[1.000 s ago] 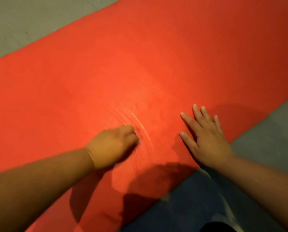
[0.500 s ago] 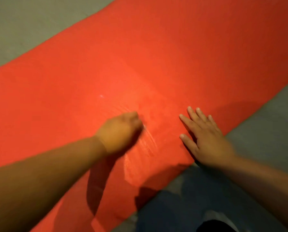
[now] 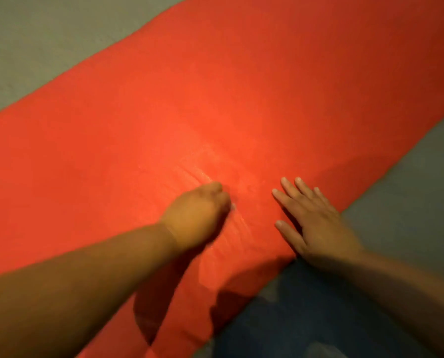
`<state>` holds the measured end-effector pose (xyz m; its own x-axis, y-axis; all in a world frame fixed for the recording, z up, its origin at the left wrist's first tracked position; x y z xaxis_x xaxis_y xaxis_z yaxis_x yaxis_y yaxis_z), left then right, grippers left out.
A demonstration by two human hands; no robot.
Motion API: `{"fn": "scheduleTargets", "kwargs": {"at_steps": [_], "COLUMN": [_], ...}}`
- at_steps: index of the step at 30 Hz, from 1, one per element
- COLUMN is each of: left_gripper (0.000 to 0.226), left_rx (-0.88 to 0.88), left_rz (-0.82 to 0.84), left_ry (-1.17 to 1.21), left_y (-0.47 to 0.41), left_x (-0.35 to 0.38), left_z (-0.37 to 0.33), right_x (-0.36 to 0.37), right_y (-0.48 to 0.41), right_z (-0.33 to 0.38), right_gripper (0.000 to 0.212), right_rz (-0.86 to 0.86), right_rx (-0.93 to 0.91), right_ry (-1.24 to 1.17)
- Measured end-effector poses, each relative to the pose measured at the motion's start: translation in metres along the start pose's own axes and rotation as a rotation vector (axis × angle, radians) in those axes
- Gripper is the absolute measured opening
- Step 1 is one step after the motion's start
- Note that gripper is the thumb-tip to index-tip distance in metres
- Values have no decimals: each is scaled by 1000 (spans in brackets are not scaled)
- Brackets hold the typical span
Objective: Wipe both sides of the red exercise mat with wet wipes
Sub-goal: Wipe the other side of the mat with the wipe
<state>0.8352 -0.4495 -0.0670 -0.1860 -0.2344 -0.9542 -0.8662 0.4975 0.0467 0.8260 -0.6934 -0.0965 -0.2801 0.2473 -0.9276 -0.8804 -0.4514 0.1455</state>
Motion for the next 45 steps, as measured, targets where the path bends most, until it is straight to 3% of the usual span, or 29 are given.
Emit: {"fn": "scheduleTargets", "kwargs": {"at_steps": [4,6,8,11,13,15,18,19,21,23,27,29,33,35,38,40,42,44,45], "left_gripper": [23,25,21,9,11,16,25,26,27,23,16,19,26,27,16,3,18,19,15], "left_rx": [-617,-740,-632,-110,110,-1,-448,-573,-649,-520,82,42,-537,-664,-602,-365,-103,20,-24], "left_rz": [-234,-242,-231,45,104,12,-176,-199,-168,-133,60,113,-107,-158,-161,-101,-11,28,25], "left_ry": [-84,-37,52,172,173,55,-74,-83,-68,-27,86,40,-150,-116,80,170,257,227,145], "left_y": [-46,-50,-39,-3,-4,-30,-68,-73,-76,-64,-21,-47,-91,-83,-64,-37,-11,-3,-5], "left_x": [-35,-28,-6,17,22,11,-19,-28,-24,-2,15,11,-32,-30,3,23,26,26,24], "left_z": [103,86,31,-64,-60,-19,62,76,66,16,-85,-47,75,84,13,-54,-96,-94,-81], "right_x": [-12,-17,-16,-13,-11,-11,-16,-19,-22,-22,-19,-19,-28,-32,-27,-25,-24,-25,-25], "right_y": [2,1,-2,0,1,1,4,6,8,9,7,5,2,1,2,2,4,5,5], "right_z": [-20,-25,-25,-22,-21,-23,-32,-35,-38,-36,-33,-34,-31,-28,-26,-26,-31,-36,-37], "right_gripper": [65,63,60,59,61,65,74,76,78,78,79,82,73,70,71,80,83,77,70], "right_rz": [1,15,26,11,-1,-5,5,28,75,98,88,121,233,273,236,215,207,194,194], "right_rx": [83,74,70,95,86,108,217,246,270,275,296,306,314,325,328,320,307,280,272], "right_ry": [46,100,112,124,139,123,91,100,130,137,124,136,173,191,202,172,141,113,104]}}
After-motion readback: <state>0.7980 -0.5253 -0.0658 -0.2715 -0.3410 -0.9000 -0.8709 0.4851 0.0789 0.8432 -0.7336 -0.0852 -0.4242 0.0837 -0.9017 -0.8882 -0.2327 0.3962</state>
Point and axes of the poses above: each hand's wrist, its own y-axis away from the middle knuckle, its own x-axis out of the palm, z = x × y, the point moved 1 cm from there along -y, towards the middle knuckle, and after that the axes turned 1 degree about -y, right-handed, at the moved point
